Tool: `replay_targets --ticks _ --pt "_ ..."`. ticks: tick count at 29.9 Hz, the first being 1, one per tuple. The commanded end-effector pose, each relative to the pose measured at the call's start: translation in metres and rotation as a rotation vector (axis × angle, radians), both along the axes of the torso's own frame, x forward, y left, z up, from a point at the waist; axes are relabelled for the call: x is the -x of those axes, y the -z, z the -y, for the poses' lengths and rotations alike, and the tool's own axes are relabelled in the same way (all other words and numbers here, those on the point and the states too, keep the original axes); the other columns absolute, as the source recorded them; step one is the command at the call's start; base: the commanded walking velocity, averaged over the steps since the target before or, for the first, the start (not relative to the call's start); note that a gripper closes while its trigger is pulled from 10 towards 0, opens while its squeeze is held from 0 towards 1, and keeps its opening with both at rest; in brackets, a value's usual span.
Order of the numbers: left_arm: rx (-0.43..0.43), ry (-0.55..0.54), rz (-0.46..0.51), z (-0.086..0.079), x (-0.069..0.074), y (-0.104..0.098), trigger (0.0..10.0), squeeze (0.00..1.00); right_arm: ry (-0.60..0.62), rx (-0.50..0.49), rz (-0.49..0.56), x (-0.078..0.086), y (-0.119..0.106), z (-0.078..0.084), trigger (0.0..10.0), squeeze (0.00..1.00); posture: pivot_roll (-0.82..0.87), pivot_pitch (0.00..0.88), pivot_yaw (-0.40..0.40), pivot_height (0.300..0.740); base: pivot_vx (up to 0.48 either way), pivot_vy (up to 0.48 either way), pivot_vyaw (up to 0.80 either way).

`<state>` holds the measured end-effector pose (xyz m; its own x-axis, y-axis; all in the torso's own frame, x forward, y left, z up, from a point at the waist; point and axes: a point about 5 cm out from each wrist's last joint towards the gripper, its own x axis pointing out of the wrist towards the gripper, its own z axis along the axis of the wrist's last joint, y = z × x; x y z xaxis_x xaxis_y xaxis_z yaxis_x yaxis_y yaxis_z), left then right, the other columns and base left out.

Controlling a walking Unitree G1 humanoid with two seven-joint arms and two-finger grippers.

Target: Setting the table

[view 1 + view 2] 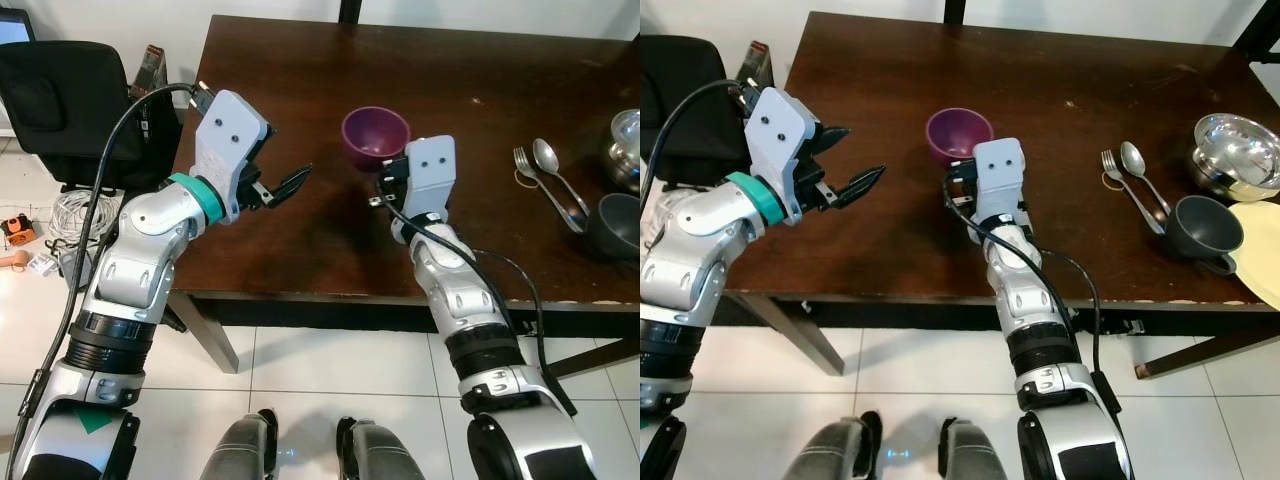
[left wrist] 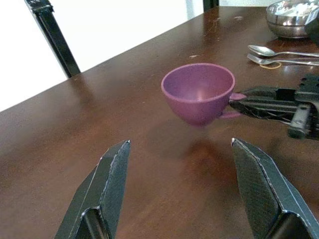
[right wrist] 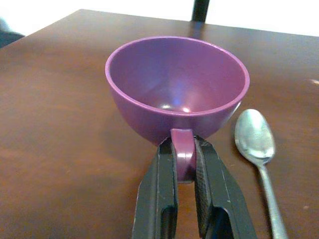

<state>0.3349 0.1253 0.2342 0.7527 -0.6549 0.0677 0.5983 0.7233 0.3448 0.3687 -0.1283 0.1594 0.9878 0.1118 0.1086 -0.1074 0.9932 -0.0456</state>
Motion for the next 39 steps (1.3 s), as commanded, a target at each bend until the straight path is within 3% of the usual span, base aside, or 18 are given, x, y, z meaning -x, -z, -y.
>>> replay_targets --ticks 1,19,39 --pt "-0.005 0.027 -0.012 0.005 0.003 0.002 10.0 0.00 0.025 -0.014 0.020 -0.001 -0.001 0.003 10.0 0.00 0.05 0.119 0.015 0.740 0.000 0.000 0.00" --pt "-0.021 0.086 -0.061 0.010 0.011 0.012 10.0 0.00 0.011 0.001 -0.032 -0.003 0.022 0.001 10.0 0.00 0.06 0.095 0.029 0.740 0.000 0.000 0.00" --pt "-0.022 0.078 -0.073 0.009 0.014 0.013 10.0 0.00 0.044 -0.015 -0.040 -0.010 0.021 0.007 10.0 0.00 0.08 0.118 0.022 0.740 0.000 0.000 0.00"
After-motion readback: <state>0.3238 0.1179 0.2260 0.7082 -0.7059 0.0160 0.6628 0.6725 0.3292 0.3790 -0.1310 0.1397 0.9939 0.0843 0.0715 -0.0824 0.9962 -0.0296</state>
